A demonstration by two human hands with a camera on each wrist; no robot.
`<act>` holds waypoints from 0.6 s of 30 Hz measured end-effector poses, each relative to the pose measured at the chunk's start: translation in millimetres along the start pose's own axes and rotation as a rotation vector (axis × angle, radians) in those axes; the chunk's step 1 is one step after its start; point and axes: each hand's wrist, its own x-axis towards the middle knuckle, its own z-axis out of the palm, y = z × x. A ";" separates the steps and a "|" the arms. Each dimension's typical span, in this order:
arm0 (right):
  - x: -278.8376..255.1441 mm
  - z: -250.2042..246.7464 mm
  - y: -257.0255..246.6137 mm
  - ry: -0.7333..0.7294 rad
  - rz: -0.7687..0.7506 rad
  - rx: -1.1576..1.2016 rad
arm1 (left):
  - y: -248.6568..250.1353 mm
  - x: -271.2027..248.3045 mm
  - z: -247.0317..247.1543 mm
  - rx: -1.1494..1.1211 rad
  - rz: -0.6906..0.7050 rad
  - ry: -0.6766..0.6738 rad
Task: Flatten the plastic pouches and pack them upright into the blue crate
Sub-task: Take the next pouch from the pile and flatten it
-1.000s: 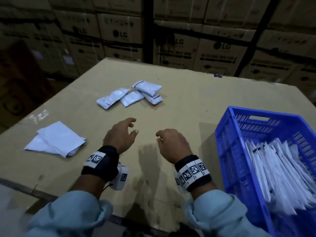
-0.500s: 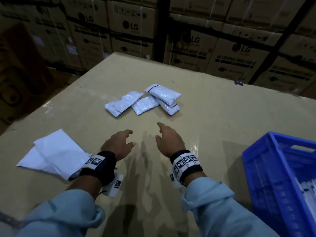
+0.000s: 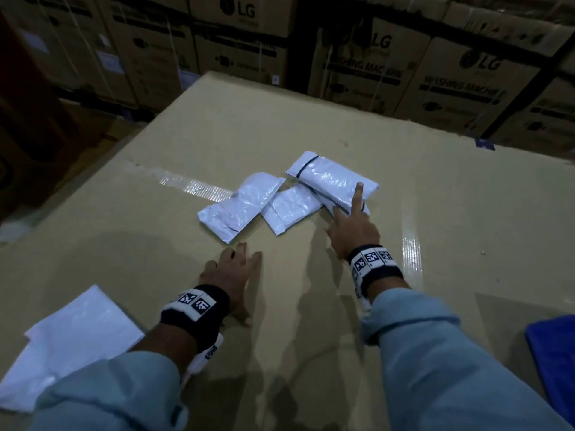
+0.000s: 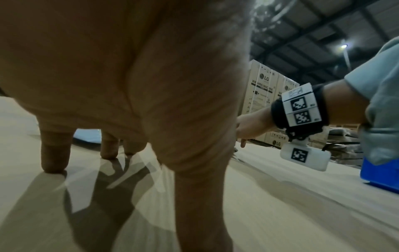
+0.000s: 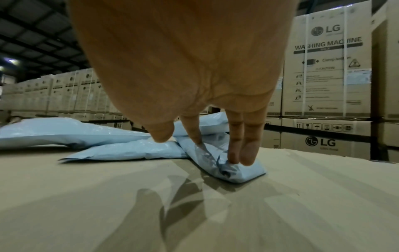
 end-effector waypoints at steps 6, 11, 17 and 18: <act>16.8 1.6 -2.0 0.038 0.032 -0.033 | 5.8 8.3 -8.6 0.038 -0.003 -0.053; -50.3 -16.8 -14.0 0.165 0.025 0.037 | 15.2 -8.7 -11.0 -0.016 -0.037 0.027; -191.0 -13.8 -5.5 0.114 -0.010 0.045 | 48.2 -62.7 7.8 -0.444 -0.024 0.606; -215.2 -9.7 -2.4 0.096 -0.030 0.058 | 55.6 -73.0 11.0 -0.521 -0.006 0.693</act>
